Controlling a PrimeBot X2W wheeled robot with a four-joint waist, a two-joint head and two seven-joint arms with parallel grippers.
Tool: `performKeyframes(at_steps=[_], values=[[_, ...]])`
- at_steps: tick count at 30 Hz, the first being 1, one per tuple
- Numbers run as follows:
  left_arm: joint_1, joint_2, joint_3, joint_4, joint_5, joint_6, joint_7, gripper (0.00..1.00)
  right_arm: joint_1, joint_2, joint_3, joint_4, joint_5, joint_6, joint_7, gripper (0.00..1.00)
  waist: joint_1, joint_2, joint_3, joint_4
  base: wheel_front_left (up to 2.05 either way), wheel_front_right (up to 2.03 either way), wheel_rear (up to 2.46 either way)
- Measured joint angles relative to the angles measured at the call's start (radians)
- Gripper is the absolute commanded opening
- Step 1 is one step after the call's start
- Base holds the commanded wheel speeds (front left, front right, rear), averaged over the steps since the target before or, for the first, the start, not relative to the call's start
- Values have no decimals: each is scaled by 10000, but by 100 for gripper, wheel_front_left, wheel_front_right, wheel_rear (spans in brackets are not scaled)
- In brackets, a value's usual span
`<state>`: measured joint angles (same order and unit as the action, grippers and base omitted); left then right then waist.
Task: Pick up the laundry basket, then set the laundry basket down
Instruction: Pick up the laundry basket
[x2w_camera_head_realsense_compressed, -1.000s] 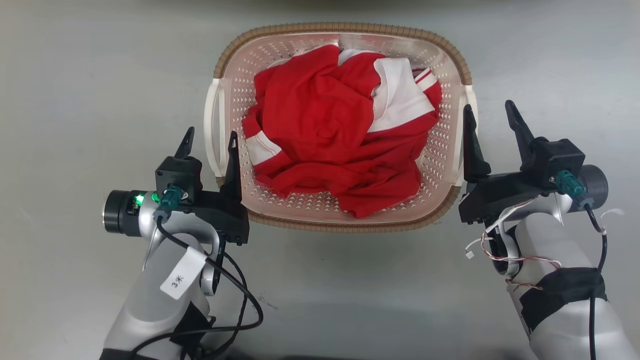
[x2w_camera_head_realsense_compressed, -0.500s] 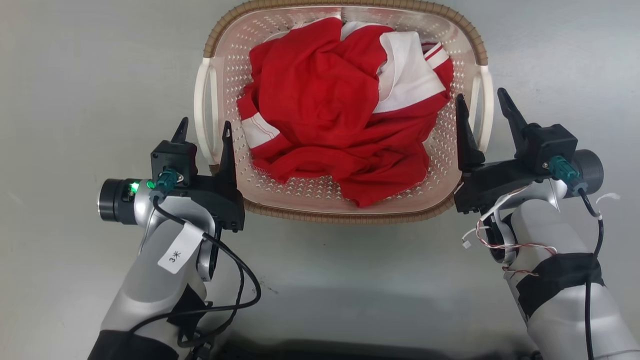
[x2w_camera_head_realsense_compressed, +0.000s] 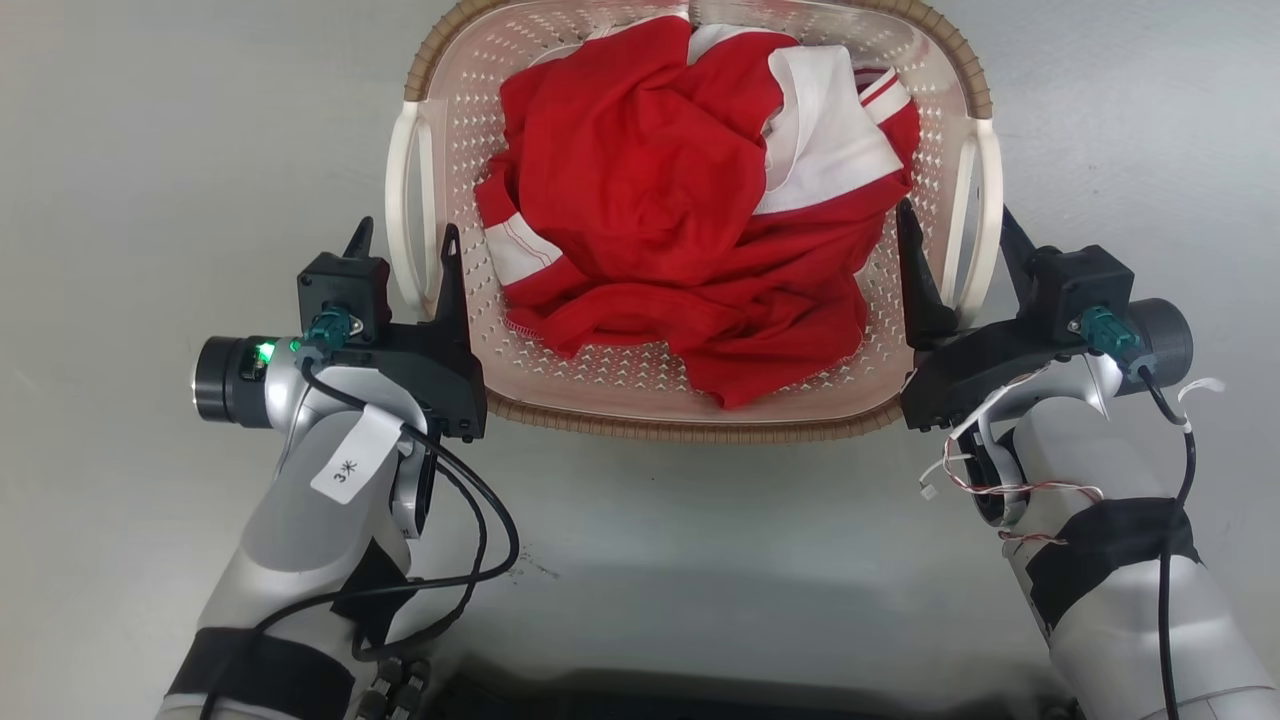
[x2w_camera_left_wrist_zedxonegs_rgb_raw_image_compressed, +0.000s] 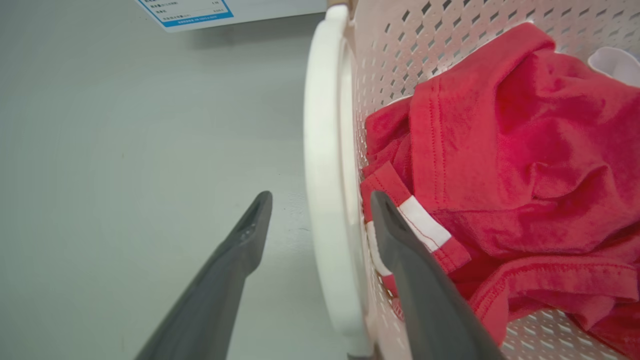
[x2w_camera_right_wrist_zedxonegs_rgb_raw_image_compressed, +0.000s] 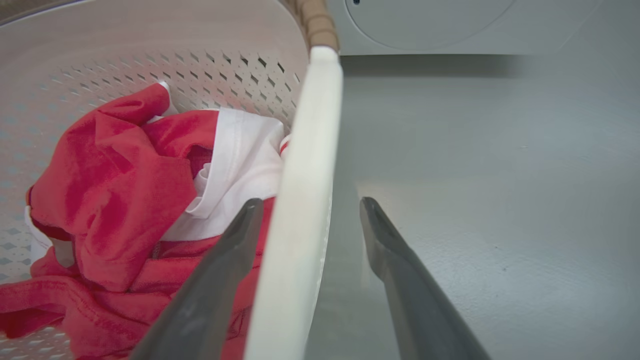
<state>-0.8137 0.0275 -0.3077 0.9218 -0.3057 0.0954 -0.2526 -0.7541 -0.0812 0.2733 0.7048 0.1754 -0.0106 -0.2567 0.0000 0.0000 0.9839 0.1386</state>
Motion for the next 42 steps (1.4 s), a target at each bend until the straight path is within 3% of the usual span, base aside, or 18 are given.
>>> performKeyframes(at_steps=[9,10,11,12,13,14,17,42], values=[[-398,-10,-219,506,-176,-176,0,100,-200,13,35,257,90,23,-2,100,0,0,97,-29,0,0,0],[-432,-8,-236,554,-194,-190,0,100,-227,15,48,274,98,35,-4,96,-1,-1,107,-32,0,0,0],[-456,-8,-253,614,-205,-265,0,70,-265,15,59,301,102,35,-6,85,0,0,115,-35,0,0,0],[-473,-12,-291,679,-249,-268,0,44,-298,15,75,339,102,35,-15,64,-1,-1,122,-39,0,0,0],[-489,-12,-343,750,-307,-322,0,25,-317,15,86,376,104,35,-17,49,-1,-1,128,-43,0,0,0],[-498,-10,-393,788,-368,-347,0,0,-328,25,102,405,109,36,-19,42,-1,-1,133,-47,0,0,0],[-573,-27,-550,907,-470,-447,-17,0,-360,138,144,470,155,15,-48,0,-2,-1,143,-58,0,0,0],[-333,-125,-1407,1444,-1492,-525,-29,0,-441,159,951,1630,1440,-575,-2,0,0,0,-1132,-170,0,0,0]])
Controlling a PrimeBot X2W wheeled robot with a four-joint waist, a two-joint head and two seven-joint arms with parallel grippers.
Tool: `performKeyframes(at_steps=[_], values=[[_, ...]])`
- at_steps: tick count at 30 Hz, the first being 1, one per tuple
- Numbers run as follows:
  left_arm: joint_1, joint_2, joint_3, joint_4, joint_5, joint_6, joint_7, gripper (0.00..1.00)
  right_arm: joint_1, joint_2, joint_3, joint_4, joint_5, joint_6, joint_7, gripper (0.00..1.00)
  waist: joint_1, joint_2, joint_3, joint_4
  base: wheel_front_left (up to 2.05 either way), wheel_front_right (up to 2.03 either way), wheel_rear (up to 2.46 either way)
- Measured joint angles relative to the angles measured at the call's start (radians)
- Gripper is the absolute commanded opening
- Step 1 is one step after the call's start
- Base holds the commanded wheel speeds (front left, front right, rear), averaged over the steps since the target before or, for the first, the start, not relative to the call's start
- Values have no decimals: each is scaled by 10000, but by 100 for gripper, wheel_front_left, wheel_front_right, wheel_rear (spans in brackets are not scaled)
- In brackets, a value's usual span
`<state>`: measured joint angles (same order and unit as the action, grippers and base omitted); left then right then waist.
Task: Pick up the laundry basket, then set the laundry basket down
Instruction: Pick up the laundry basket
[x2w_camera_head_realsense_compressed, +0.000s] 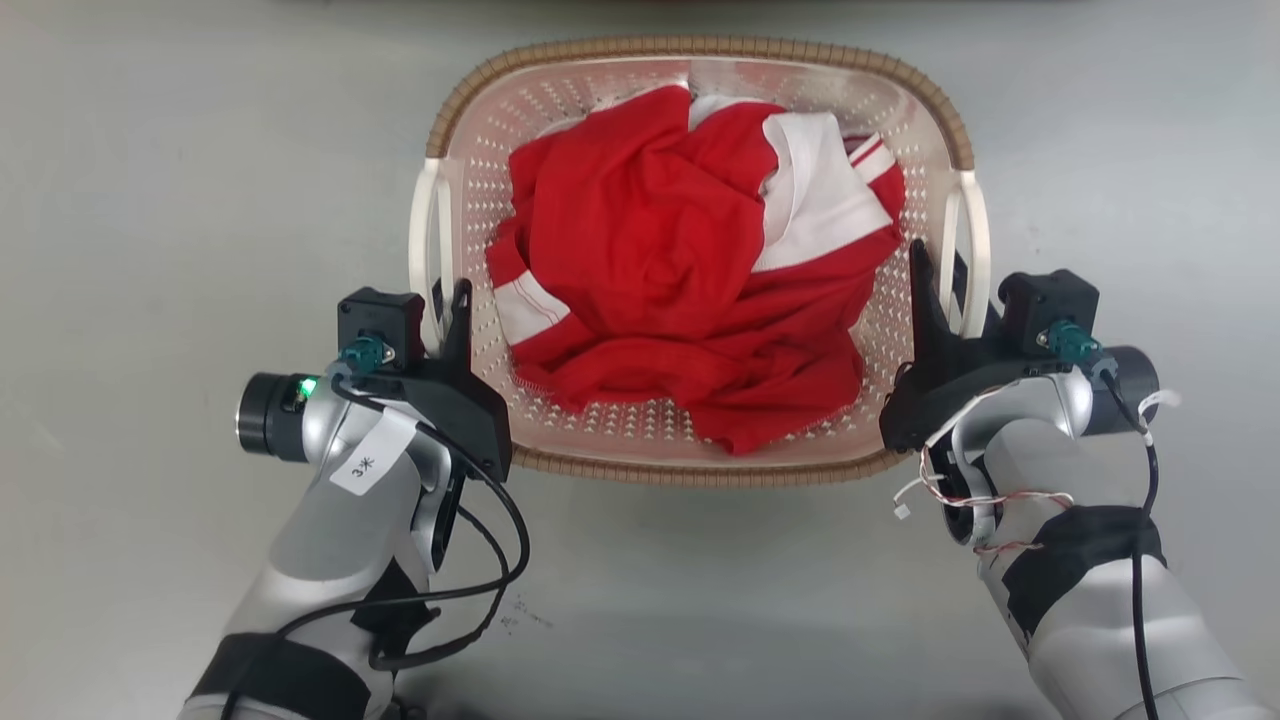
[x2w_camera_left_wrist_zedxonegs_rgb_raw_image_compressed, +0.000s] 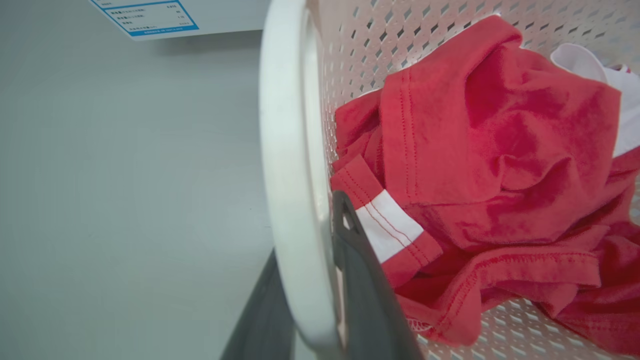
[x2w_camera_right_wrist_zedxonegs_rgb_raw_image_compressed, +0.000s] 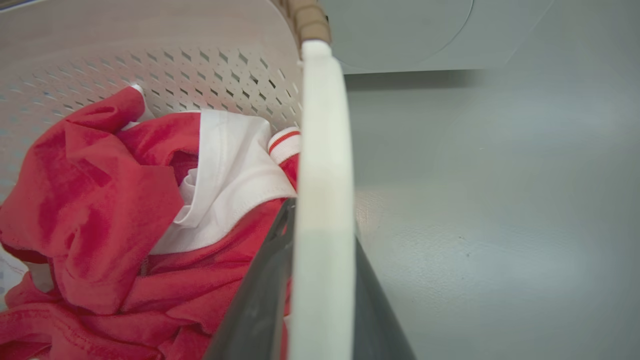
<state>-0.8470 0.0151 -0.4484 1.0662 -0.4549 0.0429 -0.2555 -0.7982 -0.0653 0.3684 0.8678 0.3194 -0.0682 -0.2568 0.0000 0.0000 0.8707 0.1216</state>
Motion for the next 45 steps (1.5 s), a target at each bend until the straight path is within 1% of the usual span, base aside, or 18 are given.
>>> performKeyframes(at_steps=[2,9,13,16,22,30,32,38,45], values=[[201,-2,-192,25,-265,0,0,0,147,0,138,194,215,-35,2,0,0,0,-324,-18,0,0,0],[723,-4,-545,151,-514,0,2,0,516,31,483,667,740,-111,2,0,-1,0,-1076,-52,0,0,0],[1048,4,-796,207,-803,6,4,0,717,35,796,899,1126,-125,2,0,-1,0,-1631,-65,0,0,0],[1293,13,-978,251,-976,10,19,0,880,35,1135,1043,1427,-201,4,0,-1,0,-2058,-70,0,0,0],[1776,90,-1342,366,-1164,13,90,0,1311,29,1854,1074,2144,-301,109,0,-2,0,-2933,-80,0,0,0],[2536,136,-1762,589,-1582,25,345,0,1972,17,2765,1068,3162,-391,548,0,-2,-1,-4123,-114,0,0,0],[2771,142,-1845,635,-1657,25,408,0,2185,15,2997,1049,3379,-466,650,0,-3,-1,-4424,-125,0,0,0],[3387,180,-2169,715,-1799,29,621,0,2747,-2,3582,1014,4088,-552,1018,0,-3,-1,-5326,-163,0,0,0],[4251,207,-2518,800,-2207,59,968,0,3595,-6,4220,991,4915,-637,1404,0,-4,0,-6385,-187,0,0,0]])
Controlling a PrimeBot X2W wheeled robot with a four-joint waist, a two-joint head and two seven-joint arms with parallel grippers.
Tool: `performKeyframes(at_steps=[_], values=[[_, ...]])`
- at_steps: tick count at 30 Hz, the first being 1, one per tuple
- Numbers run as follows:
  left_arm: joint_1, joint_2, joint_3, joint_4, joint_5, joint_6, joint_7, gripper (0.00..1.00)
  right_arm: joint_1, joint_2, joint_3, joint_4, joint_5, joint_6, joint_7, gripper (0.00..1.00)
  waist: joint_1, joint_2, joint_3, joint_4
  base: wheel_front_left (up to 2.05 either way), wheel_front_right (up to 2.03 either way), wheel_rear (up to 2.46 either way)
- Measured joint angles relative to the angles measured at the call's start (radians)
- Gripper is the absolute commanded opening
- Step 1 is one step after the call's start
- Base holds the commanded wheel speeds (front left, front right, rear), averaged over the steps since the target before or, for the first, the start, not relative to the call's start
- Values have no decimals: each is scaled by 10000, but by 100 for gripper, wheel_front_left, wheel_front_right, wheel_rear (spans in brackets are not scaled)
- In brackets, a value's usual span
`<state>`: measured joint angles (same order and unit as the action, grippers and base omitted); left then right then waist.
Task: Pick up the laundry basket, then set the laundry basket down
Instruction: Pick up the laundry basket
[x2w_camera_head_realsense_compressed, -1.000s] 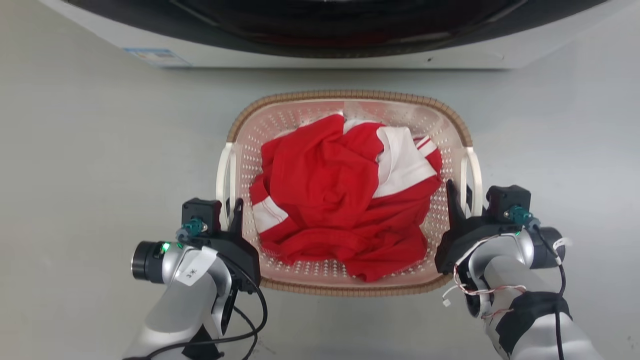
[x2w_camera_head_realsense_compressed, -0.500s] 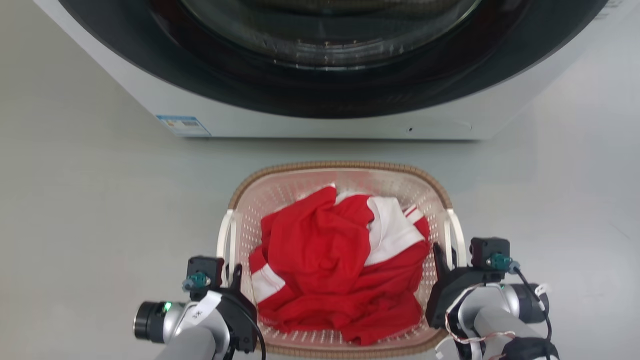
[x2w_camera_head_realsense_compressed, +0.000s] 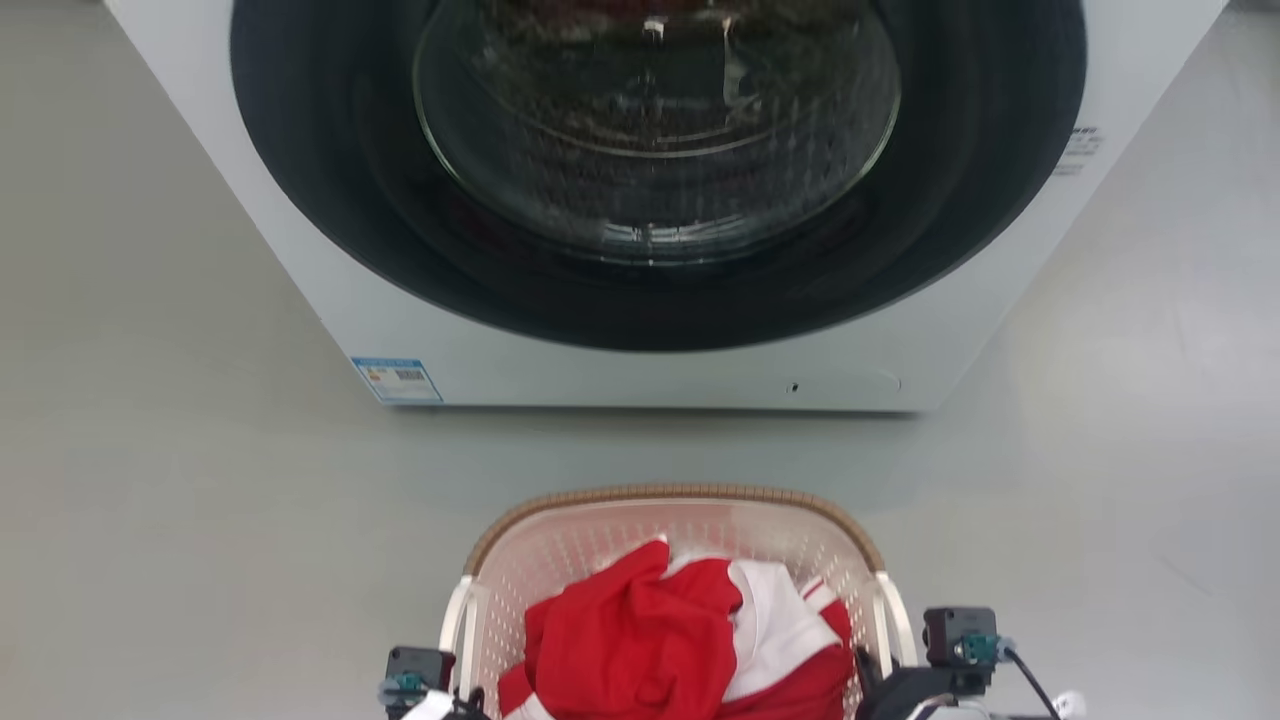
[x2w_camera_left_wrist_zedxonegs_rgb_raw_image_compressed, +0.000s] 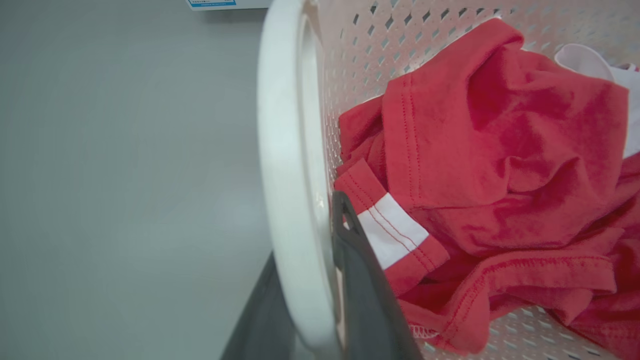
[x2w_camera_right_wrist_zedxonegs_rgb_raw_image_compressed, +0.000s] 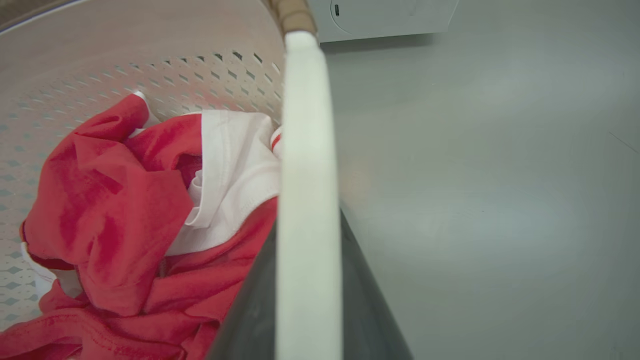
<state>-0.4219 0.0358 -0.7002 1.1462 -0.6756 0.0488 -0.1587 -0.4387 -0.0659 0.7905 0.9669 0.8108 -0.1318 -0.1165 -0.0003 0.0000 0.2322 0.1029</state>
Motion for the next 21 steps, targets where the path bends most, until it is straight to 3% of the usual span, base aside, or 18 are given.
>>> performKeyframes(at_steps=[12,21], values=[[1077,56,-401,249,-186,-52,476,0,1225,-13,909,-244,1231,-94,537,0,0,-1,-1717,9,0,0,0],[1089,73,-535,274,-276,-56,688,0,1236,-21,1164,-180,1787,-98,629,0,3,-1,-2279,-32,0,0,0]])
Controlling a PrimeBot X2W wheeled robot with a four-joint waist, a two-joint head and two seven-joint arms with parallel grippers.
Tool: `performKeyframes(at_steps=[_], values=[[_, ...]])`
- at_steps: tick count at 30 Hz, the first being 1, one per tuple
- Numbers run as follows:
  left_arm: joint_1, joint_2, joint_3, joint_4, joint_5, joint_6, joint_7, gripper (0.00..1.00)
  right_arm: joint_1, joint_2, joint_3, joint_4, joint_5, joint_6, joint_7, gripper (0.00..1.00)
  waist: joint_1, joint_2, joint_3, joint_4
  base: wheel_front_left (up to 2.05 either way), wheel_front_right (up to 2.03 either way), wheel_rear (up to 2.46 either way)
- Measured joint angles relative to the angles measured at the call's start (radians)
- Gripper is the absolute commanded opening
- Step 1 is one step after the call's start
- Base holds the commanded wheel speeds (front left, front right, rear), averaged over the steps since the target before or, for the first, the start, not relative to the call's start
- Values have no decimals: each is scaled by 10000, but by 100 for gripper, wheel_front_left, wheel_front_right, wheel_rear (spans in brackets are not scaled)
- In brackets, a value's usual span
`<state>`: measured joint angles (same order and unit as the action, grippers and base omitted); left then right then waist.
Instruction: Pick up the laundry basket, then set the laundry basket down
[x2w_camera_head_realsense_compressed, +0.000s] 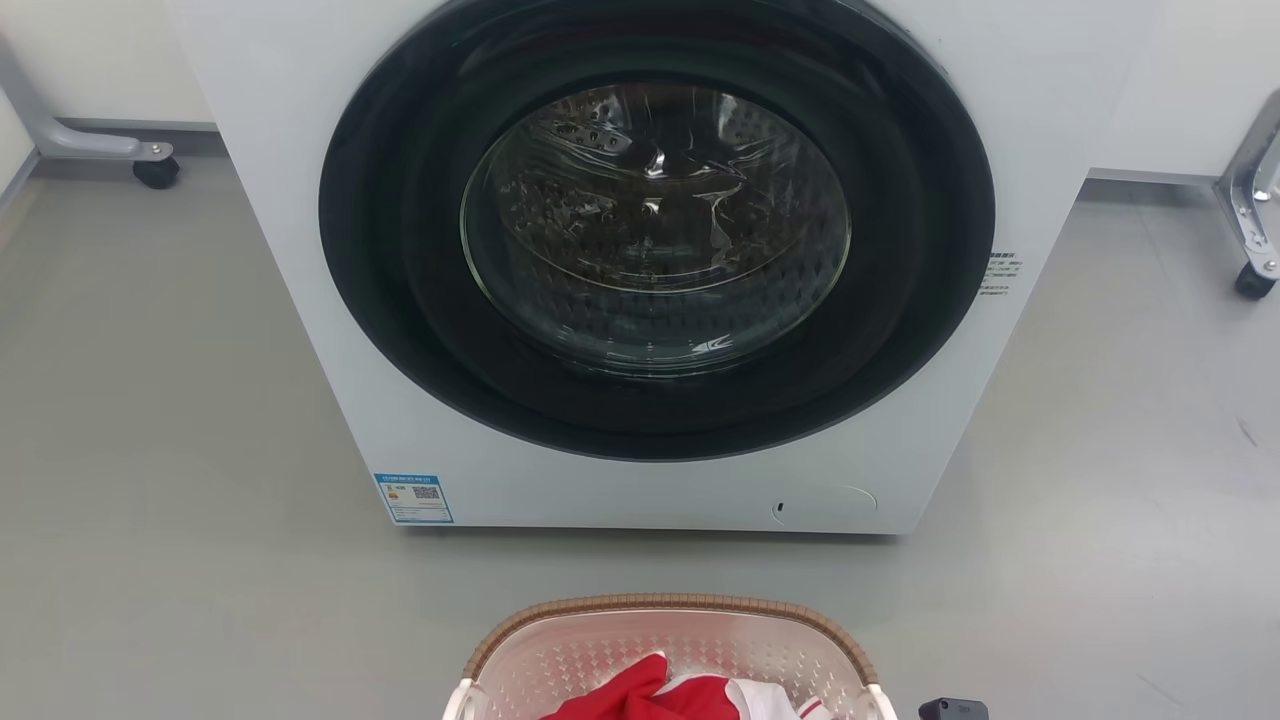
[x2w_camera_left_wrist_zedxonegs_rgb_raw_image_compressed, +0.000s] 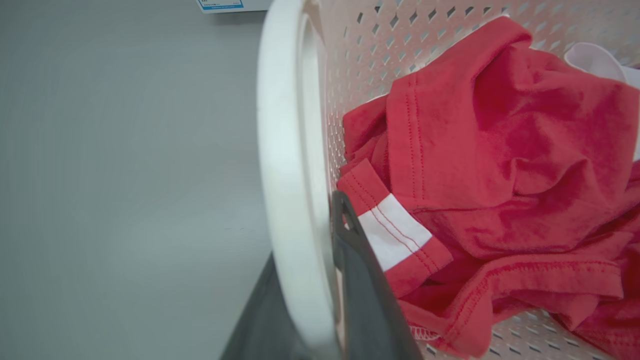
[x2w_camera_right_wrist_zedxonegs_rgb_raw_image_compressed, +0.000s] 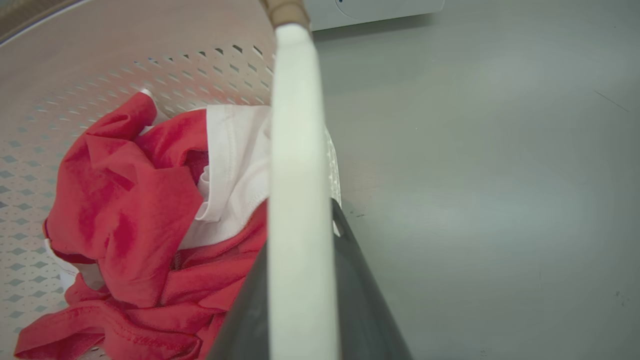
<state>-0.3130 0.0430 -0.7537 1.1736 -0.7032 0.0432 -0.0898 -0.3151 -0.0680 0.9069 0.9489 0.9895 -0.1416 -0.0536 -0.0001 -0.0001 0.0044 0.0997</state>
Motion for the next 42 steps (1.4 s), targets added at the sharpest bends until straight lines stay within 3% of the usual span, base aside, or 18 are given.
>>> performKeyframes(at_steps=[42], values=[[-11,2,-324,171,-441,-8,178,0,-255,0,1304,428,1578,0,-182,0,0,1,-86,-1,0,0,0]])
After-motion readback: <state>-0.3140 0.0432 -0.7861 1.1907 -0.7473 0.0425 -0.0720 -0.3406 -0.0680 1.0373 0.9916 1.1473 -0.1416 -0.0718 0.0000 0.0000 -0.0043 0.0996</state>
